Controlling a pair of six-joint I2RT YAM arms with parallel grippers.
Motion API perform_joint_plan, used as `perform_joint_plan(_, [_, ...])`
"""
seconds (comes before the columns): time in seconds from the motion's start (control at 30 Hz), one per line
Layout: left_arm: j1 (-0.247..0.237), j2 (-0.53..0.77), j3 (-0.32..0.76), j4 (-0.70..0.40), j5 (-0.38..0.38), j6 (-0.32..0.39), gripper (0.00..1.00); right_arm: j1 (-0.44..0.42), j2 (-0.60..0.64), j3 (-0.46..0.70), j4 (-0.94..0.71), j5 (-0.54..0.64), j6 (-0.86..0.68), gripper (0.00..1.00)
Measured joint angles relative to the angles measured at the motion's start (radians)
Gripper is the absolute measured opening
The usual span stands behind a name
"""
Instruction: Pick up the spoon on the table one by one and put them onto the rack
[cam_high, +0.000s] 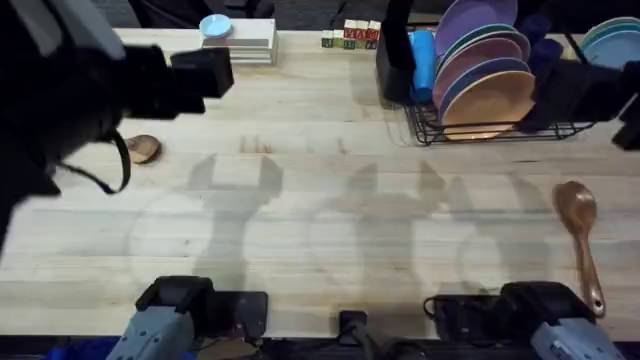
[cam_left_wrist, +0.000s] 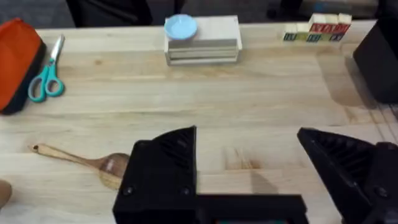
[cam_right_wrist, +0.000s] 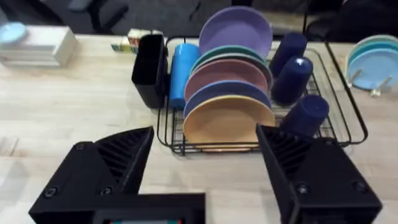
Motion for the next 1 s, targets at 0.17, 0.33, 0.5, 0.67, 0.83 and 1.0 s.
perform_joint_plan(0.17, [0.000, 0.092, 0.079, -0.057, 0.000, 0.000, 0.994, 0.000, 0.108, 0.100, -0.086, 0.000, 0.000, 0.996])
perform_joint_plan(0.33, [0.000, 0.129, 0.093, -0.069, 0.000, 0.000, 0.994, 0.000, 0.155, 0.120, -0.095, 0.000, -0.008, 0.996])
perform_joint_plan(0.5, [0.000, 0.131, 0.093, -0.074, 0.000, 0.000, 0.993, 0.000, 0.136, 0.125, -0.124, -0.025, -0.011, 0.996])
perform_joint_plan(0.67, [0.000, 0.131, 0.093, -0.076, 0.000, 0.000, 0.993, -0.001, 0.118, 0.125, -0.219, 0.014, -0.017, 0.996])
perform_joint_plan(0.83, [0.000, 0.131, 0.093, -0.076, 0.000, 0.000, 0.993, -0.042, 0.116, 0.126, -0.324, 0.023, -0.023, 0.996])
perform_joint_plan(1.0, [0.000, 0.131, 0.093, -0.076, 0.000, 0.000, 0.993, -0.129, 0.116, 0.126, -0.381, 0.026, -0.023, 0.995])
